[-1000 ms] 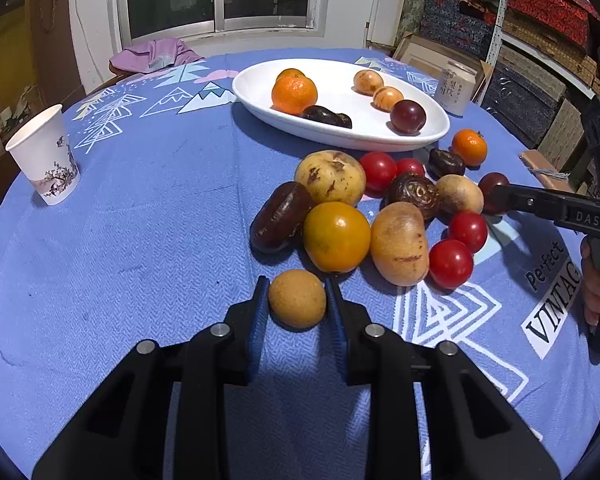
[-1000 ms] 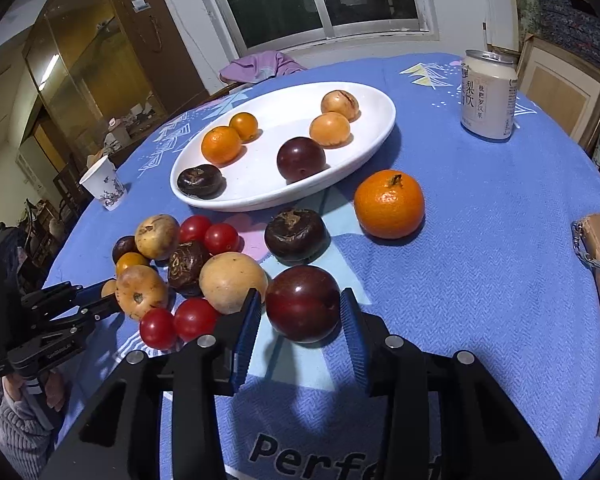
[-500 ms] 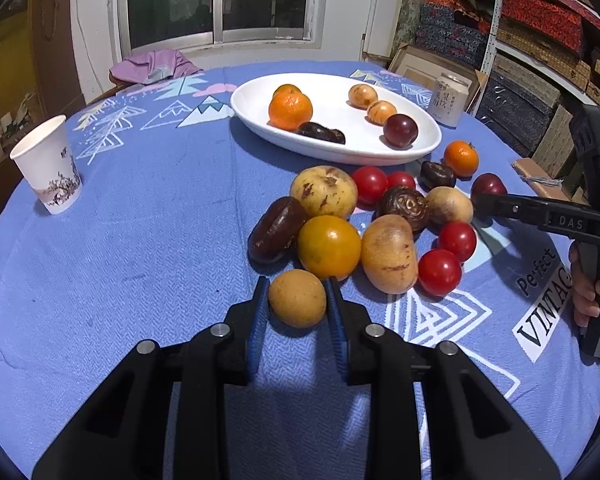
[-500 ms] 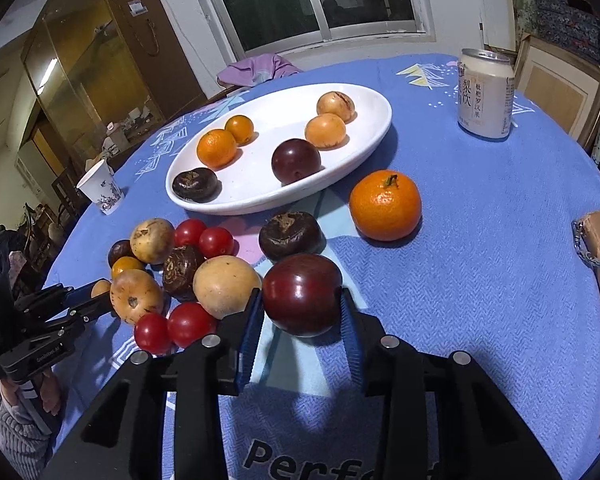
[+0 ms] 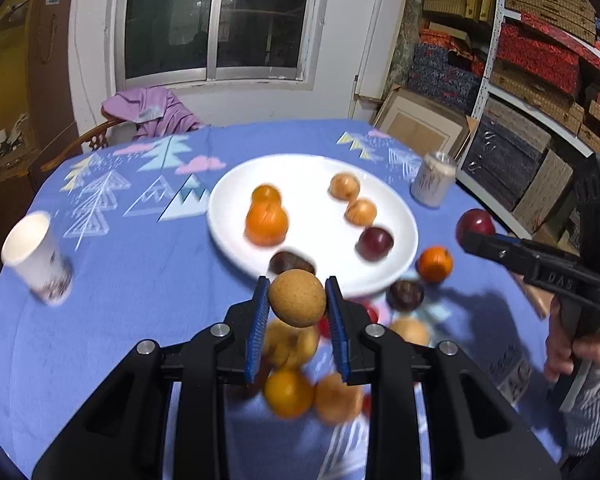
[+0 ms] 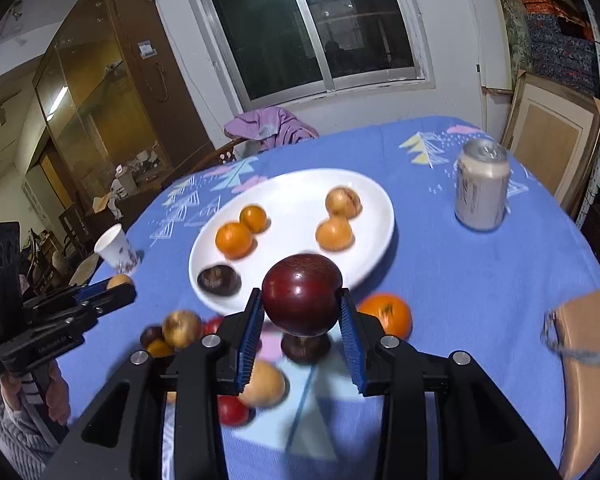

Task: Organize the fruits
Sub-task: 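Lower both held fruits onto the white plate and open both tools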

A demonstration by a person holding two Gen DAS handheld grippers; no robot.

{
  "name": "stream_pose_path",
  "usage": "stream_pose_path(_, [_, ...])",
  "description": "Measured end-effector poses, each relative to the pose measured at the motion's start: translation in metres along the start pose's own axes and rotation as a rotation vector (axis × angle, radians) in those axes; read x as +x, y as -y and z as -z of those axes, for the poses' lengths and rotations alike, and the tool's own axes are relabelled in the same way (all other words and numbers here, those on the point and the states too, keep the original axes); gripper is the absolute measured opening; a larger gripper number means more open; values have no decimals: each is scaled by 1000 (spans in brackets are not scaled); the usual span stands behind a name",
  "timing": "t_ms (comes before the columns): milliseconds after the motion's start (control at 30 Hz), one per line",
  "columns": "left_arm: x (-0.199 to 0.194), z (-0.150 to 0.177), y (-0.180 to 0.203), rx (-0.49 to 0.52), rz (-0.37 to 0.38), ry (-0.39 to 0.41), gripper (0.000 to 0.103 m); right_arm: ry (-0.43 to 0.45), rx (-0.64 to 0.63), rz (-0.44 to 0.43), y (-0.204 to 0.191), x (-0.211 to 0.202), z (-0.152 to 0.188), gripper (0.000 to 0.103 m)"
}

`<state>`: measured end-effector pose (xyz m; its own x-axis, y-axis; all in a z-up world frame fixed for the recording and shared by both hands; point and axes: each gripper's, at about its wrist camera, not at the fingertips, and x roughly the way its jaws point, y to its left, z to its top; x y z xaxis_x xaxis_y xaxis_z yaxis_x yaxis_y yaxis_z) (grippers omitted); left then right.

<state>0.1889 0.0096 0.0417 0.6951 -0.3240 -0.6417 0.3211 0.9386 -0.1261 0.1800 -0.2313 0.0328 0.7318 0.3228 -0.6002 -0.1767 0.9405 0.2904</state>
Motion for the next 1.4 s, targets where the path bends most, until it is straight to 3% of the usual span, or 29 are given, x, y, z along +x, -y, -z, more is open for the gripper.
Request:
stream_pose_path(133, [41, -23, 28, 12, 52, -35, 28, -18, 30, -8, 1, 28, -32, 38])
stream_pose_path(267, [81, -24, 50, 67, 37, -89, 28, -50, 48, 29, 8, 62, -50, 38])
stream_pose_path(500, [116, -18, 41, 45, 37, -149, 28, -91, 43, 61, 20, 96, -50, 38])
stream_pose_path(567, [114, -18, 39, 44, 37, -138, 33, -76, 28, 46, 15, 96, -52, 38])
stream_pose_path(633, [113, -20, 37, 30, 32, -136, 61, -77, -15, 32, 2, 98, -53, 38])
stream_pose_path(767, [110, -19, 38, 36, 20, -128, 78, -132, -66, -18, -17, 113, -47, 39])
stream_pose_path(833, [107, -20, 34, 15, 33, -124, 81, -138, -78, 3, -20, 112, -44, 41])
stream_pose_path(900, [103, -21, 29, -4, 51, -126, 81, -105, -69, 8, -17, 102, -46, 55])
stream_pose_path(1000, [89, -23, 24, -31, 32, -92, 97, -55, -23, -9, -8, 79, -52, 63])
stream_pose_path(1100, [71, -23, 18, -38, 8, -58, 98, -39, 16, -25, 2, 59, -53, 67])
stream_pose_path(1200, [51, -13, 9, -63, -2, -27, 99, -6, 72, -42, 14, 35, -45, 86])
stream_pose_path(1400, [21, 23, -20, -130, -51, -35, 99, 22, 147, -32, 44, 2, -15, 87])
